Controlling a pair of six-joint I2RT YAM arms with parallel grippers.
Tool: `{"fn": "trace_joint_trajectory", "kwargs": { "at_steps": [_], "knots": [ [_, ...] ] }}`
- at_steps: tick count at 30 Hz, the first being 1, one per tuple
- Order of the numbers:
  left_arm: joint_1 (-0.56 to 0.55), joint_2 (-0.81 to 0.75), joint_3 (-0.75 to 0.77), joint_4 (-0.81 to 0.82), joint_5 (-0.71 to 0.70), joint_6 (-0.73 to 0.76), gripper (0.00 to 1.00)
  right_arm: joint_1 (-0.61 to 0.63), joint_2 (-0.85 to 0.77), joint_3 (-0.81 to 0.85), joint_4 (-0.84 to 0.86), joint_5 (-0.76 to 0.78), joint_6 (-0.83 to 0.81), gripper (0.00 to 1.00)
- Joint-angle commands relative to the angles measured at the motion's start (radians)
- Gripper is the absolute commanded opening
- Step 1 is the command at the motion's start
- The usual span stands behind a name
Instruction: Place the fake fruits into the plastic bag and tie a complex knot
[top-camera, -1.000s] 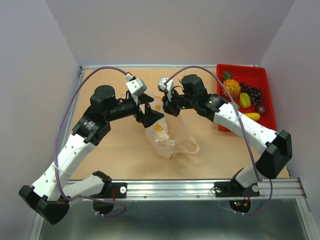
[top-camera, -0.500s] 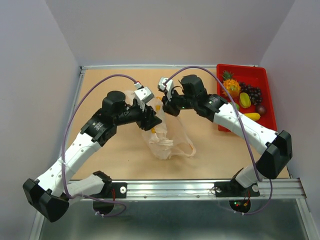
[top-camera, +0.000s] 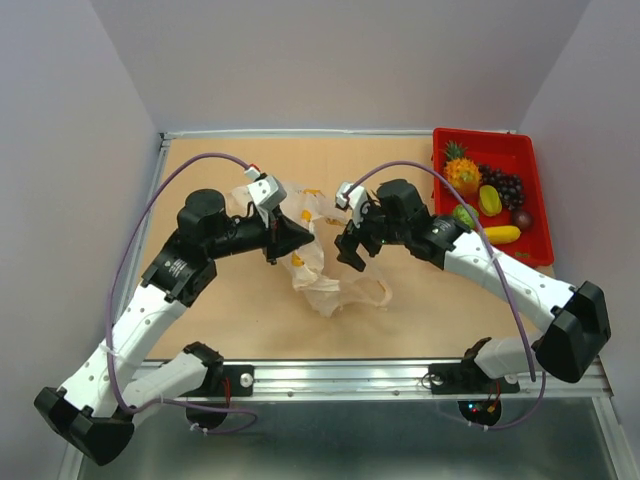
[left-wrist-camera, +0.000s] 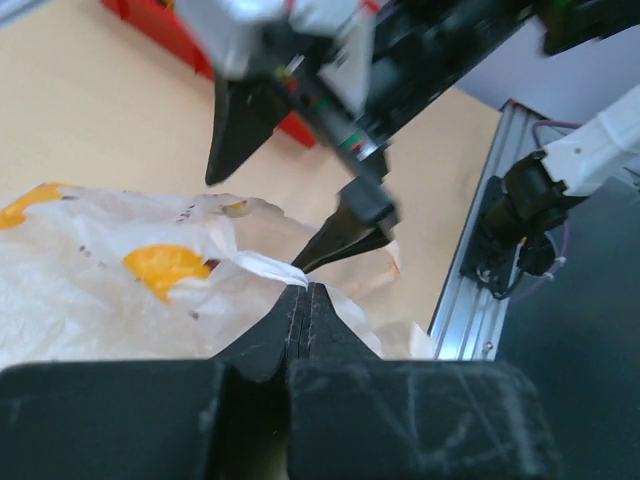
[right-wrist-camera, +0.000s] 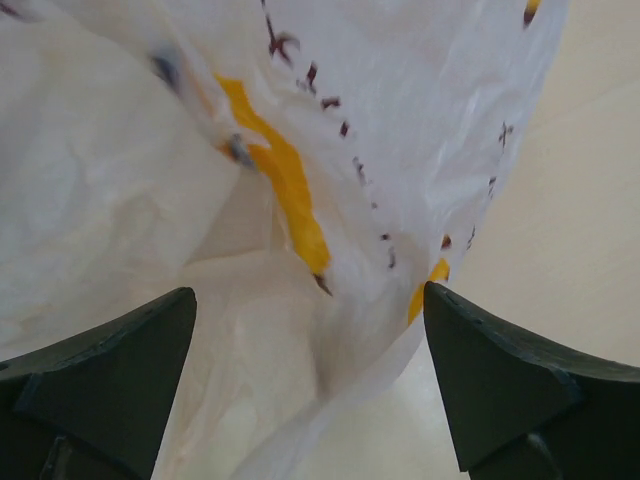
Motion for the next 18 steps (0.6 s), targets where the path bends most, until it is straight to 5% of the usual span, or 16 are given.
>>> {"fn": "trace_joint_trajectory", "kwargs": {
  "at_steps": [1, 5, 7, 9, 10, 13, 15, 16, 18],
  "knots": [
    [0.015, -0.024, 0.013, 0.053, 0.196, -0.01, 0.0, 0.004, -0.026, -0.075, 0.019, 0.099, -0.027, 1.0],
    [0.018, -0.017, 0.028, 0.02, 0.29, 0.001, 0.0, -0.008, -0.006, -0.081, 0.087, 0.145, -0.024, 1.0],
    [0.019, -0.003, 0.053, -0.01, 0.309, 0.036, 0.0, -0.013, 0.011, -0.057, 0.101, 0.136, -0.021, 0.91],
    [0.042, 0.0, 0.074, -0.025, 0.298, 0.035, 0.0, -0.02, 0.019, -0.042, 0.099, 0.138, -0.01, 0.66],
    [0.059, -0.003, 0.079, -0.027, 0.293, 0.028, 0.0, -0.025, 0.013, -0.035, 0.097, 0.142, -0.005, 0.37],
    [0.116, -0.043, 0.082, -0.078, 0.266, 0.083, 0.0, -0.051, -0.045, -0.032, 0.094, 0.147, -0.044, 0.01],
    [0.12, -0.075, 0.084, -0.178, 0.26, 0.212, 0.0, -0.054, -0.082, -0.008, 0.088, 0.112, -0.083, 0.0],
    [0.12, -0.086, 0.084, -0.209, 0.249, 0.243, 0.07, -0.054, -0.087, 0.004, 0.082, 0.089, -0.091, 0.0],
    [0.12, -0.103, 0.116, -0.27, 0.204, 0.318, 0.41, -0.053, -0.078, 0.064, 0.041, -0.003, -0.102, 0.0]
  ]
}}
